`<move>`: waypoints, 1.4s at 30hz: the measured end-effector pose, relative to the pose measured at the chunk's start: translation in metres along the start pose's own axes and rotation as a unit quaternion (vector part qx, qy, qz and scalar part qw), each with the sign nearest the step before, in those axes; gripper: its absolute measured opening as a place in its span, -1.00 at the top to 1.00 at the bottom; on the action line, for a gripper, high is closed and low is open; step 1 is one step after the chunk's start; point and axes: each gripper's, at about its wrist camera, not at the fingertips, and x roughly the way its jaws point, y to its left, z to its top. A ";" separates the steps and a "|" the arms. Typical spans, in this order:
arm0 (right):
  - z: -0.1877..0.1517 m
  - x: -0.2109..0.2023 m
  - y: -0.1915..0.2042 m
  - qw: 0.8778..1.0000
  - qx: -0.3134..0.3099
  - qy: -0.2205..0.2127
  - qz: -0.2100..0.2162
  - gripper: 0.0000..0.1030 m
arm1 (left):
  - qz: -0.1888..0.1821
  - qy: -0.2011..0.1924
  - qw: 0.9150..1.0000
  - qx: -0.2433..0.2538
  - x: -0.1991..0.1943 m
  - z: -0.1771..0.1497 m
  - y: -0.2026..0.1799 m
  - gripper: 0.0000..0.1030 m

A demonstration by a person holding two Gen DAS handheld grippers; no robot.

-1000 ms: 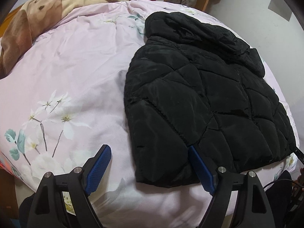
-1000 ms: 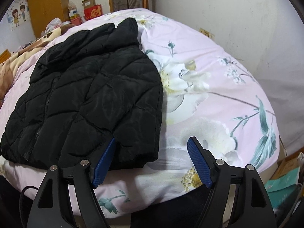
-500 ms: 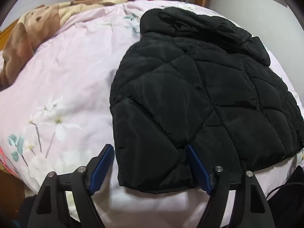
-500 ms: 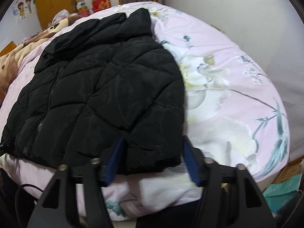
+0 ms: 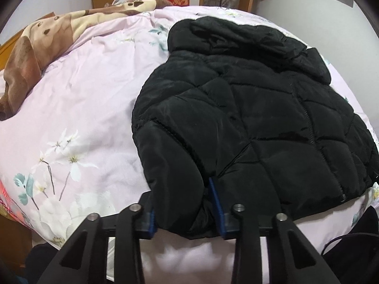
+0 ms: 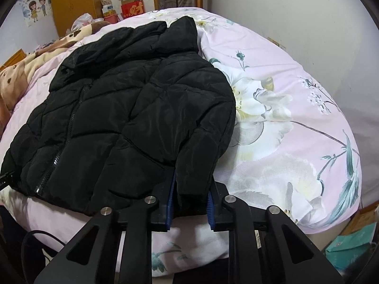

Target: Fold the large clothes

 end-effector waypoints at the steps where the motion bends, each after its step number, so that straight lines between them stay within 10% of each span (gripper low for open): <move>1: 0.000 -0.003 0.001 1.000 0.000 -0.005 0.001 0.64 | -0.001 -0.005 1.000 0.001 -0.004 0.001 -0.001 0.40; 27: 0.026 -0.112 0.002 0.992 -0.005 -0.116 0.054 0.76 | -0.025 -0.107 0.994 0.024 -0.123 0.026 0.001 0.55; 42: 0.091 -0.112 0.027 0.988 -0.039 -0.138 0.054 0.77 | -0.018 -0.117 0.993 0.029 -0.115 0.091 -0.002 0.55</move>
